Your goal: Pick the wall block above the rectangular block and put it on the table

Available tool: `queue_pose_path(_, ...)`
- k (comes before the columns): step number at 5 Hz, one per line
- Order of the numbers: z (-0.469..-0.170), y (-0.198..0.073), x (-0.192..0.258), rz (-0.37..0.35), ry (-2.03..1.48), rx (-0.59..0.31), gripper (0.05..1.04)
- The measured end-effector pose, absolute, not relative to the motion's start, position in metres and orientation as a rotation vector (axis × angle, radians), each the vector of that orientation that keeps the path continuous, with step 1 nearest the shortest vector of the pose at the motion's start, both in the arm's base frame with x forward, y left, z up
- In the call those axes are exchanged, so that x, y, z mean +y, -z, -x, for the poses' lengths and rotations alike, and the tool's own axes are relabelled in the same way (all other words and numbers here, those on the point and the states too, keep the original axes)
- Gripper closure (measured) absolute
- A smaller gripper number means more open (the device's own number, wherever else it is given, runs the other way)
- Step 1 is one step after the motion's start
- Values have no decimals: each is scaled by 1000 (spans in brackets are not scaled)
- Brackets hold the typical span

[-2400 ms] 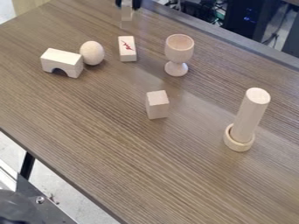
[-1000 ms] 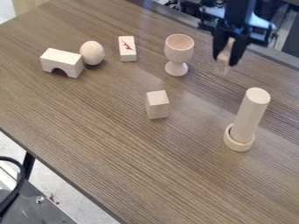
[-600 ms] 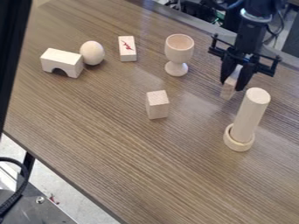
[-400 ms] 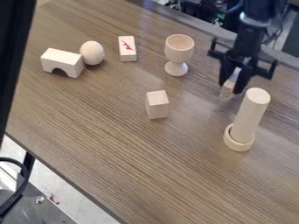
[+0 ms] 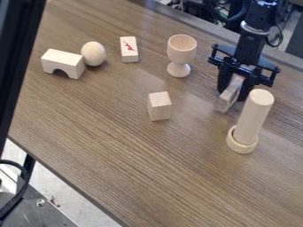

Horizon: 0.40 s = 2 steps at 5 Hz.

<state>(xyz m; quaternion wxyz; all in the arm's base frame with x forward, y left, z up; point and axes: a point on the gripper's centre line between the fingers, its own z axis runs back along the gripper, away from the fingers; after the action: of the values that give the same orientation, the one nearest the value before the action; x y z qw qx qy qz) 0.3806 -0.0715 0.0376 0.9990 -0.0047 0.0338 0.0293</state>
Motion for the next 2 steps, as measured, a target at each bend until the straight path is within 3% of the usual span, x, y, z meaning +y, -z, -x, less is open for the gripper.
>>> queue_pose_path(1, -374, -31, -67, 11, -77, 95, 151)
queue_pose_path(2, -367, -69, -60, 23, -122, 39, 82)
